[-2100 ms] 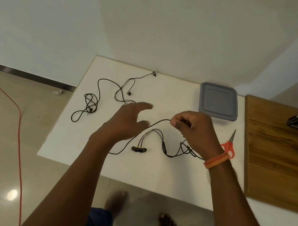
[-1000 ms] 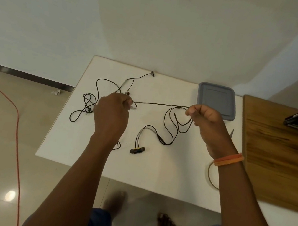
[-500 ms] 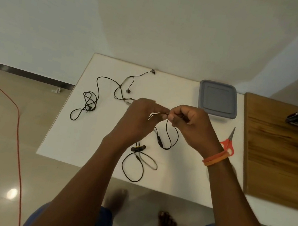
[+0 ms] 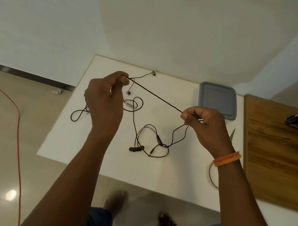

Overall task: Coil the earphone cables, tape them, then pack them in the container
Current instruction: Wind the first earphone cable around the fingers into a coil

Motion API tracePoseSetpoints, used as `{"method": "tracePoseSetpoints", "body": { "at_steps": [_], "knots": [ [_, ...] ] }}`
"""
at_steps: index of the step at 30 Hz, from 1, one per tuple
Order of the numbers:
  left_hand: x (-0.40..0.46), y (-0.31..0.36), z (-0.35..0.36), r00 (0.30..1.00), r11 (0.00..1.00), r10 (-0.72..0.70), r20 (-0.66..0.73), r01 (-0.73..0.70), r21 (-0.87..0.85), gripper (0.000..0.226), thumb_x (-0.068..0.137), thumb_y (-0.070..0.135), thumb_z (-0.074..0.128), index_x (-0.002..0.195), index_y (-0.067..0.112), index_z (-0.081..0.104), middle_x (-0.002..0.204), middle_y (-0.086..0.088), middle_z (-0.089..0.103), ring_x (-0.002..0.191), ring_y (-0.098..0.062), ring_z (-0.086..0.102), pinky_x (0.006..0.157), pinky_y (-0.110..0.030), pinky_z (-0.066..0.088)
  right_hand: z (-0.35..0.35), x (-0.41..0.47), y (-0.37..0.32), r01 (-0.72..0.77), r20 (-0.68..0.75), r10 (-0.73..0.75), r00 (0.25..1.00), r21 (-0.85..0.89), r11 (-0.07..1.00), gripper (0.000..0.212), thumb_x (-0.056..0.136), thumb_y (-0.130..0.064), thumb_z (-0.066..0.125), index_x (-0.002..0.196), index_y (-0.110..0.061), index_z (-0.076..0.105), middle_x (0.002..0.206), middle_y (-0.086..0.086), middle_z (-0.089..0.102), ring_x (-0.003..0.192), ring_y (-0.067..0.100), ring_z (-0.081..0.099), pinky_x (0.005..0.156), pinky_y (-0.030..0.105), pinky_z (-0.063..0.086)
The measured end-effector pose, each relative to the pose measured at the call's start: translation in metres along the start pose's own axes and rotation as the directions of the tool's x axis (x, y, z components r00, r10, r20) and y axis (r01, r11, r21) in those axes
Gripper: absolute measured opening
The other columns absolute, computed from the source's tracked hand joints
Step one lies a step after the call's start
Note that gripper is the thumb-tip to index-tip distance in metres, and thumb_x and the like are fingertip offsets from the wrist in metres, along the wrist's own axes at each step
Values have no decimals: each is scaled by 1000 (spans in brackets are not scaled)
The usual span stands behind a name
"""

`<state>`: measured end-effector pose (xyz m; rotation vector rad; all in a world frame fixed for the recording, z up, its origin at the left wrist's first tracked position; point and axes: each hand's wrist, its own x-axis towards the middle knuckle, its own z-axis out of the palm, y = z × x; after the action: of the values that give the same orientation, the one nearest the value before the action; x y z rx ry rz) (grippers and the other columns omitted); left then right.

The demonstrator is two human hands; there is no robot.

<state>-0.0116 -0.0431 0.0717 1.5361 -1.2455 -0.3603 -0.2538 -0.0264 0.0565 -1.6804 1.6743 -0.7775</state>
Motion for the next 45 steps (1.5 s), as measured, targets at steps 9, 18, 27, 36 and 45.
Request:
{"method": "tracePoseSetpoints", "body": {
  "at_steps": [9, 18, 27, 36, 45],
  "knots": [
    [-1, -10, 2, 1000, 978, 16, -26, -10, 207, 21, 97, 26, 54, 103, 25, 74, 87, 5, 73, 93, -27, 66, 84, -47, 50, 3, 0, 6, -46, -92, 17, 996, -314, 948, 8, 90, -28, 65, 94, -22, 69, 96, -6, 71, 94, 17, 64, 93, 49, 46],
    [-13, -16, 8, 820, 729, -380, 428, -19, 684, 40, 89, 16, 64, 129, 22, 57, 129, -3, 59, 124, -31, 46, 97, -46, 28, 11, 1, -5, -12, -134, 7, 991, -37, 999, 5, 83, -21, 73, 85, -18, 76, 76, -6, 72, 73, 11, 67, 77, 45, 56],
    [-37, 10, 31, 751, 912, 166, 640, -364, 190, 29, 87, 38, 60, 114, 32, 71, 109, 9, 72, 116, -22, 57, 93, -38, 21, 23, -1, -13, 105, -179, -118, 977, -80, 991, 11, 77, -36, 76, 83, -27, 76, 74, -27, 60, 77, 6, 65, 82, 54, 50],
    [-29, 16, 33, 825, 928, 126, 551, -295, 229, 26, 98, 13, 49, 86, 29, 66, 70, 14, 59, 90, -21, 57, 70, -33, 14, 24, -3, -12, 60, -88, -110, 990, -445, 894, 11, 88, -37, 66, 92, -29, 72, 90, -9, 72, 95, 16, 59, 84, 35, 29],
    [-10, 27, 10, 982, 998, 16, 187, -3, -66, 18, 102, 19, 46, 92, 23, 61, 77, 14, 59, 71, 3, 53, 69, -16, 40, 8, -5, 3, -278, -248, 178, 952, -461, 843, 7, 90, -23, 66, 91, -18, 70, 89, 2, 70, 79, 17, 54, 81, 37, 26]
  ]
}}
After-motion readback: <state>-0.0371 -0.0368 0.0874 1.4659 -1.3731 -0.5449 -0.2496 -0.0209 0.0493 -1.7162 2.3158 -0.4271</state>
